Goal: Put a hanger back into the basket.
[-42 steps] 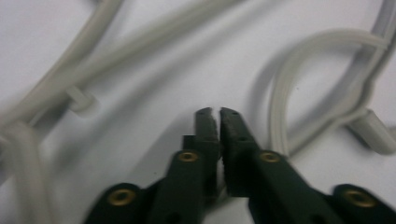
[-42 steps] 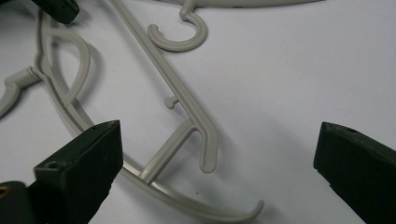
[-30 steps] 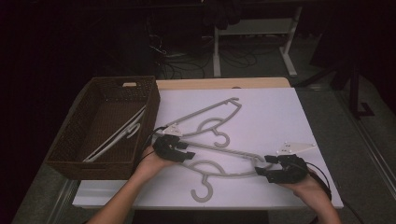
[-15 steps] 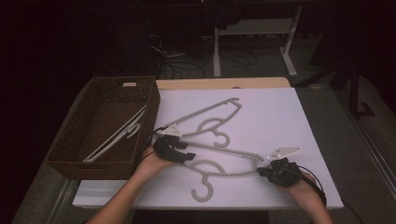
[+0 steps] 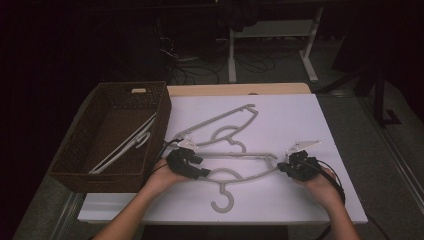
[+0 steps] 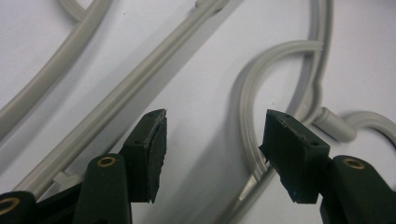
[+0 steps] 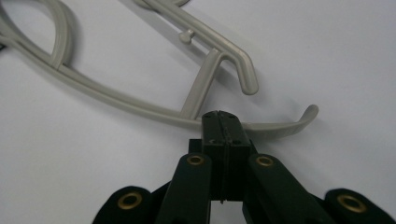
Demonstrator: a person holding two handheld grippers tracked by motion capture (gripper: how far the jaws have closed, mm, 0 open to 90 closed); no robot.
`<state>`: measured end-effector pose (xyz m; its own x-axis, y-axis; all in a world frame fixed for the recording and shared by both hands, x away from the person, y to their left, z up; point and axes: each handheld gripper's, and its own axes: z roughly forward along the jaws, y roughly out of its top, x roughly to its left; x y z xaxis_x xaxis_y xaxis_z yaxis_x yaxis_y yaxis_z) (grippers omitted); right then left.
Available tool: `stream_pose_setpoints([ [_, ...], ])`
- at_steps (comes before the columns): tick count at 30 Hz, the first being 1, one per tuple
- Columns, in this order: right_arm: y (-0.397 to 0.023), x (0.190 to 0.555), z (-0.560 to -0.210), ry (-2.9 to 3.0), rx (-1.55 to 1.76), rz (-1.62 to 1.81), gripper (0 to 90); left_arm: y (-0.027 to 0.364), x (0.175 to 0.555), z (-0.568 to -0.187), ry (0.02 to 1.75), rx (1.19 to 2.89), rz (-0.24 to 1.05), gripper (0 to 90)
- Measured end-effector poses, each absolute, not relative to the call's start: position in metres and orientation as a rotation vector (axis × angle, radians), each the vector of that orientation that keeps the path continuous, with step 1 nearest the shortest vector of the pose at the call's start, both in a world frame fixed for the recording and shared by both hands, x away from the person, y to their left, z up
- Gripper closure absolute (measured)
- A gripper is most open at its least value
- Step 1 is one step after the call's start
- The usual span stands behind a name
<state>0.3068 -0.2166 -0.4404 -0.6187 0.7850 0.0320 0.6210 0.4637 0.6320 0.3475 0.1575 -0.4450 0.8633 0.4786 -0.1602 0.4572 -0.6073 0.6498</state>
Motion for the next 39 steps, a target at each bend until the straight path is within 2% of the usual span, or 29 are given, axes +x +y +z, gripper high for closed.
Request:
stream_pose_setpoints([
  [11, -0.215, 0.34, -0.439, 2.404, 1.236, 0.892, 89.2, 0.157, 0.345, -0.445, 0.629, 2.332, 0.032, 36.4],
  [22, -0.2, 0.329, -0.419, 2.388, 1.189, 1.026, 89.2, 0.159, 0.337, -0.444, 0.593, 2.359, 0.059, 31.5],
  [32, -0.153, 0.375, -0.418, 2.405, 1.18, 0.974, 89.2, 0.159, 0.333, -0.443, 0.588, 2.347, 0.085, 18.0],
  [39, -0.144, 0.392, -0.43, 2.431, 1.227, 0.89, 89.2, 0.159, 0.332, -0.443, 0.581, 2.349, 0.091, 17.6],
])
